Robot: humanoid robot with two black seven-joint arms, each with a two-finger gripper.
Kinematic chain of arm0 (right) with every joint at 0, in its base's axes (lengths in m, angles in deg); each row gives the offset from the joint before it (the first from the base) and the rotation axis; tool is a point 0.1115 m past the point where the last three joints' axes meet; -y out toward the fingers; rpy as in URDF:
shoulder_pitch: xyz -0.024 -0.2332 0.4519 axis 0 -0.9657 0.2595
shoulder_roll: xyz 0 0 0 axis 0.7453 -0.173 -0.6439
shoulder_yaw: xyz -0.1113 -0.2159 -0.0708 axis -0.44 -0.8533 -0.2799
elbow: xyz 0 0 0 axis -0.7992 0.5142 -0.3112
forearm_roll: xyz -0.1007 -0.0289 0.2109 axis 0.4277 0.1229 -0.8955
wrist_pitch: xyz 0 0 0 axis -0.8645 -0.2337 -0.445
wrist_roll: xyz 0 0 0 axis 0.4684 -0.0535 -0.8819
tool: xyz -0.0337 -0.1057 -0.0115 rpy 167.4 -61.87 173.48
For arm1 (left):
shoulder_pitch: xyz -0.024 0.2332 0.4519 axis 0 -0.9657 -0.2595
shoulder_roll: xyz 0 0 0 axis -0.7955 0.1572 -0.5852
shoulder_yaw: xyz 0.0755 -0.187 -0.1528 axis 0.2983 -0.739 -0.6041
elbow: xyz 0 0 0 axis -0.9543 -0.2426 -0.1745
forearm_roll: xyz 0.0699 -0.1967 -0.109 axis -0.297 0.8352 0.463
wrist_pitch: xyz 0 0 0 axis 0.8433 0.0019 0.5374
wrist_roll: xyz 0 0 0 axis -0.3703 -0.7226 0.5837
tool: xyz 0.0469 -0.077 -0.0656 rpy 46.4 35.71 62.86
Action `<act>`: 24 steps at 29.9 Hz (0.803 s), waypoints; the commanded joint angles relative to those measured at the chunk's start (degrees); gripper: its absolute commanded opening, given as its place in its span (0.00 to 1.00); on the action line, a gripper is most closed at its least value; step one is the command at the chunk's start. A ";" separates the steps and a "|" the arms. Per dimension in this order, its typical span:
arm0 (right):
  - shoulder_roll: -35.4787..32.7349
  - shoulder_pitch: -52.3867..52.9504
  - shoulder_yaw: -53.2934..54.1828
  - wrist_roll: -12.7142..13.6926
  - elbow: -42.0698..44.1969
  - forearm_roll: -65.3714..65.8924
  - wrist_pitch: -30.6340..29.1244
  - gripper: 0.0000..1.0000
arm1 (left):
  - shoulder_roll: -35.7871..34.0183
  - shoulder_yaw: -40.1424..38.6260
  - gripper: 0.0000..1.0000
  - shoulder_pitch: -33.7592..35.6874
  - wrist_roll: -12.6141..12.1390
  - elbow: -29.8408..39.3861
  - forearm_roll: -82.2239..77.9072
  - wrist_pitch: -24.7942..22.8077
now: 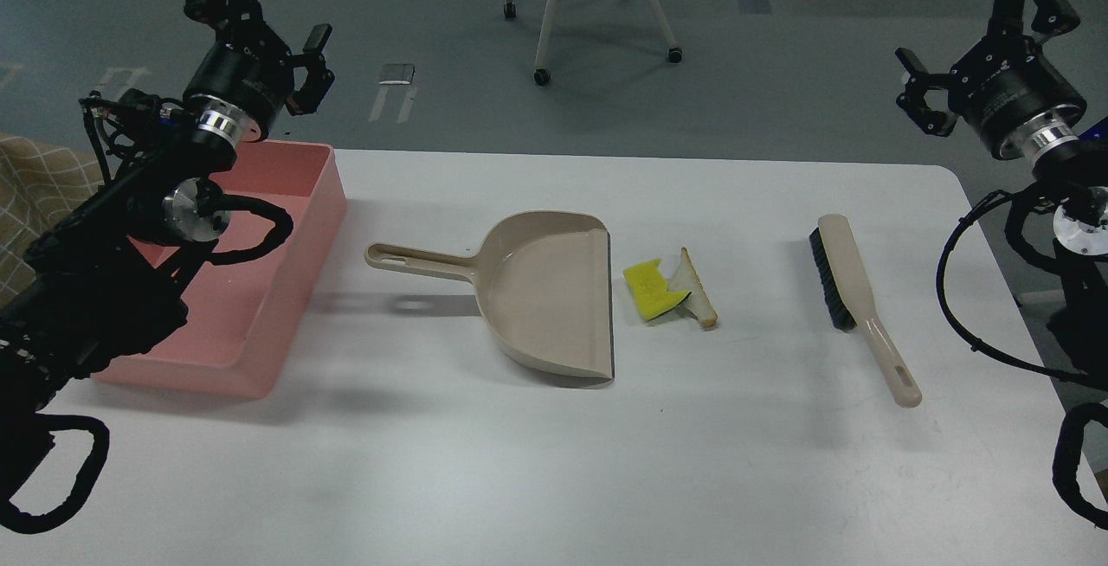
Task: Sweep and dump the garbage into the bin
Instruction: 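Lower the left gripper from above the pink bin toward the table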
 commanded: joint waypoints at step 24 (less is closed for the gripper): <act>1.33 1.62 3.31 0.00 -0.26 -0.81 0.00 1.00 | 0.04 0.47 0.98 1.55 0.18 -0.53 -0.81 -0.79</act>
